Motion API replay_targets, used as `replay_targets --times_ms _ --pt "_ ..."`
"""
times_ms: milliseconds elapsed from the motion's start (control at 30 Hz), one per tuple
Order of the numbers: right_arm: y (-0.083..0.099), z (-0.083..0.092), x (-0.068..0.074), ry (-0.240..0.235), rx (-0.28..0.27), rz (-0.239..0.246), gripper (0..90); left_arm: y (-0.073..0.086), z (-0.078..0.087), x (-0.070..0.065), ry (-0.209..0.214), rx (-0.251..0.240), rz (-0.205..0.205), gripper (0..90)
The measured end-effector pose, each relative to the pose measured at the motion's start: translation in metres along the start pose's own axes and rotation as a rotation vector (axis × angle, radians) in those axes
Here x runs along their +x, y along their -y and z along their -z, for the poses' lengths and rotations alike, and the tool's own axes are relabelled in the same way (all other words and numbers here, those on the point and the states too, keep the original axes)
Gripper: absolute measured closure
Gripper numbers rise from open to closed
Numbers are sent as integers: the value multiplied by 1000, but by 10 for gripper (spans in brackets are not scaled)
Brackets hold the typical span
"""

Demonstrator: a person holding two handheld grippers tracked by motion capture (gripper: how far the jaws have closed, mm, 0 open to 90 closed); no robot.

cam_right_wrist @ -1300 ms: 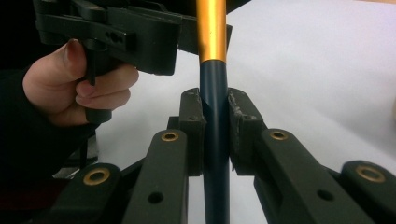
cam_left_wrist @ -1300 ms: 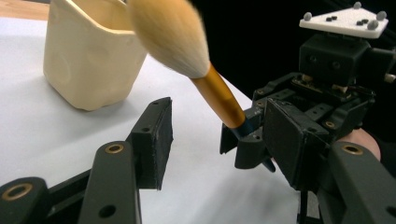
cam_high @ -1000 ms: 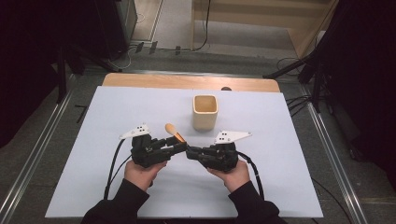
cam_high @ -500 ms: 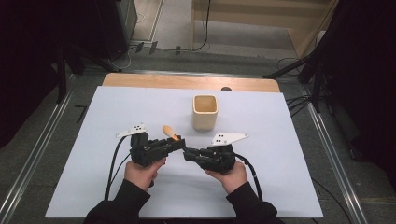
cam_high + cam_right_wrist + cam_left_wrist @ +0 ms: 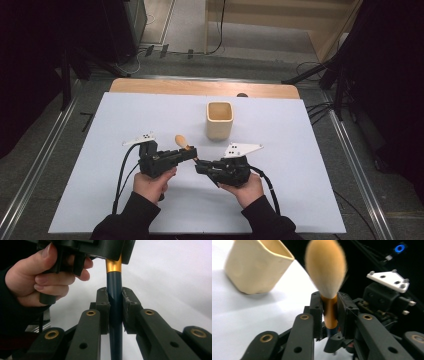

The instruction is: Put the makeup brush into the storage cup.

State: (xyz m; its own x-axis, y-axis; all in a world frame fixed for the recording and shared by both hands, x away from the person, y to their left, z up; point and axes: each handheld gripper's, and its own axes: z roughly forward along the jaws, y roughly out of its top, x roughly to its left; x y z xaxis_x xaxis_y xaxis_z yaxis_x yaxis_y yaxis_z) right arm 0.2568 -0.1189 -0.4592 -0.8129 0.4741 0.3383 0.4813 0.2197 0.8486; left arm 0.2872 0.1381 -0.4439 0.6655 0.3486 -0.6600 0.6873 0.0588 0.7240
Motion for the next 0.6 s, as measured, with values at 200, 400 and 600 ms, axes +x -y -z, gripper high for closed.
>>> replay_targets --times_ms 200,400,600 --pt "0 -1 1 -2 9 6 790 -1 1 0 18 10 -11 791" --pt "-2 0 2 -16 -6 12 779 -4 3 -1 50 15 -17 797" --pt "-4 1 1 -31 -10 7 578 -10 7 -4 38 27 -50 797"
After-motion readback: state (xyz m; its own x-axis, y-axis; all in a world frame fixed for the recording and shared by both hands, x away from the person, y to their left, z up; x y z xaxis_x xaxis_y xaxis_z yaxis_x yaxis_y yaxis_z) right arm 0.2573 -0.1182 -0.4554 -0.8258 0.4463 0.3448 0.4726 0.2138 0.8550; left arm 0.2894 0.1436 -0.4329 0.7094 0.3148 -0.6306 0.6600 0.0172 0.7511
